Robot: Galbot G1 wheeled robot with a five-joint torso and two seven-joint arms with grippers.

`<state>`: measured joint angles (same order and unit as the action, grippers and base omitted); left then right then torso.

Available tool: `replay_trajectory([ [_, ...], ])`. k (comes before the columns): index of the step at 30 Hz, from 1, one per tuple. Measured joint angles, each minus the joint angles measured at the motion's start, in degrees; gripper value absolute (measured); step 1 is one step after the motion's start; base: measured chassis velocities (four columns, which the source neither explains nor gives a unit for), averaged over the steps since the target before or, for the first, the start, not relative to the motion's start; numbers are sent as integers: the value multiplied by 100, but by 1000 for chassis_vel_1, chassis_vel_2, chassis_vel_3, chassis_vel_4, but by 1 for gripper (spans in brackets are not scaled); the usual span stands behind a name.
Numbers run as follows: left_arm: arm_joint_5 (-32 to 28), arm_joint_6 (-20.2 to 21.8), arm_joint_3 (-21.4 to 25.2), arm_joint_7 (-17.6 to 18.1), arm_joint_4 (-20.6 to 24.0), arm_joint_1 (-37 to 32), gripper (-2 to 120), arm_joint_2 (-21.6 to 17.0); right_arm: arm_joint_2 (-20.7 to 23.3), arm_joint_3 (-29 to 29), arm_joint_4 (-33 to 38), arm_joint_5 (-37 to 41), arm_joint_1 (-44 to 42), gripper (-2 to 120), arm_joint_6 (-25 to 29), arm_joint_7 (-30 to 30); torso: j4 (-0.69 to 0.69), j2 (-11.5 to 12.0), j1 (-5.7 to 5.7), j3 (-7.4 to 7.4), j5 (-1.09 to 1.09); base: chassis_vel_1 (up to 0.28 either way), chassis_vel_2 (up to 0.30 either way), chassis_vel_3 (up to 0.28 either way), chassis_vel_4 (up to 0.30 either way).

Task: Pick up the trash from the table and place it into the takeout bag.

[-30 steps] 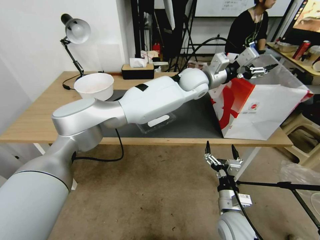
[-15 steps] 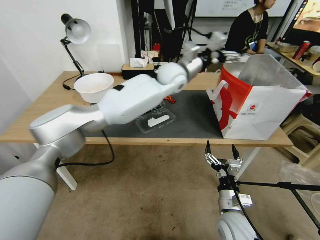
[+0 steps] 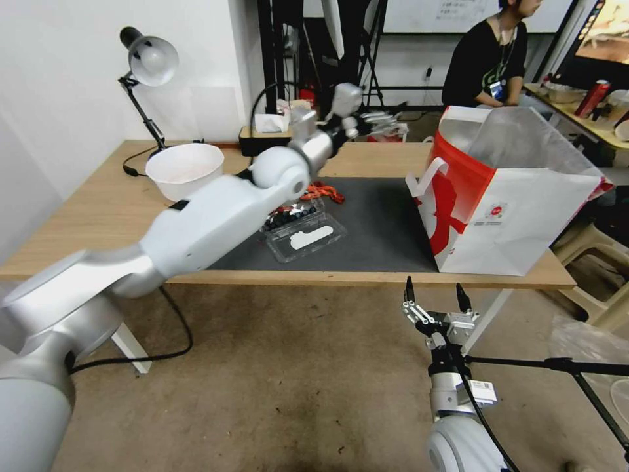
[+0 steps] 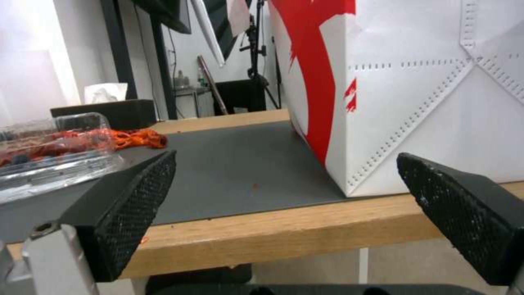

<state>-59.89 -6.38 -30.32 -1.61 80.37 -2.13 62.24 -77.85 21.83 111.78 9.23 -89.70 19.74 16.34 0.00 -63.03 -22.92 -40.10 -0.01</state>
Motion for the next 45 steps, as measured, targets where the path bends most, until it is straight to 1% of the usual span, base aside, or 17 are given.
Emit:
replay_trajectory([
  [2,49,6,148,20,172,-224,100,-238,-2,-6,-7,-2,-4,100,0,2,0,0,0,0,-1,0,0,0,0],
  [3,49,6,148,20,172,-224,100,-238,-2,-6,-7,-2,-4,100,0,2,0,0,0,0,-1,0,0,0,0],
  [6,163,15,402,97,408,-621,100,-612,4,-16,-19,-5,-7,100,0,5,-1,0,0,0,-1,0,0,0,0],
  [10,224,15,566,126,529,-845,100,-792,5,-22,-21,-11,-8,100,0,16,0,0,0,0,0,0,0,0,0],
  [14,316,47,882,174,779,-1263,100,-1046,3,-32,-18,-23,-9,100,-16,37,-1,0,0,0,1,0,0,0,0],
  [17,470,97,1422,208,1045,-1864,100,-1249,16,-38,-9,-23,-6,100,-39,48,-1,0,0,0,1,0,0,0,0],
  [18,470,97,1422,208,1045,-1864,100,-1249,16,-38,-9,-23,-6,100,-39,48,-1,0,0,0,1,0,0,0,0],
  [20,611,162,1832,242,1250,-2329,100,-1360,29,-42,-8,-23,-6,100,-44,50,1,0,1,0,-1,0,0,0,0],
  [22,635,188,1935,255,1325,-2456,100,-1391,31,-45,-8,-23,-4,100,-46,50,0,0,0,0,0,0,0,0,0],
  [24,712,240,2280,282,1574,-2888,100,-1510,37,-74,-12,-23,16,100,-59,50,-1,0,0,1,0,0,0,0,0],
  [25,712,240,2280,282,1574,-2888,100,-1510,37,-74,-12,-23,16,100,-59,50,-1,0,0,1,0,0,0,0,0],
  [28,925,264,2789,293,1890,-3552,100,-1628,33,-123,-16,-33,45,100,-80,46,0,0,0,0,0,0,0,0,0],
  [29,925,264,2789,293,1890,-3552,100,-1628,33,-123,-16,-33,45,100,-80,46,0,0,0,0,0,0,0,0,0],
  [32,1182,321,3254,396,2191,-4181,100,-1674,36,-151,-15,-52,51,100,-97,44,-1,0,0,0,1,0,0,0,0],
  [37,1374,346,3620,461,2434,-4730,100,-1673,42,-157,-8,-58,51,100,-108,43,0,-1,-1,1,1,0,0,0,0],
  [43,1921,343,4255,616,2803,-5573,100,-1566,50,-163,26,-61,48,100,-126,43,-1,-1,-1,0,1,0,0,0,0],
  [45,1961,345,4327,618,2845,-5692,100,-1549,47,-163,29,-61,47,100,-126,43,0,0,-1,0,1,0,0,0,0],
])
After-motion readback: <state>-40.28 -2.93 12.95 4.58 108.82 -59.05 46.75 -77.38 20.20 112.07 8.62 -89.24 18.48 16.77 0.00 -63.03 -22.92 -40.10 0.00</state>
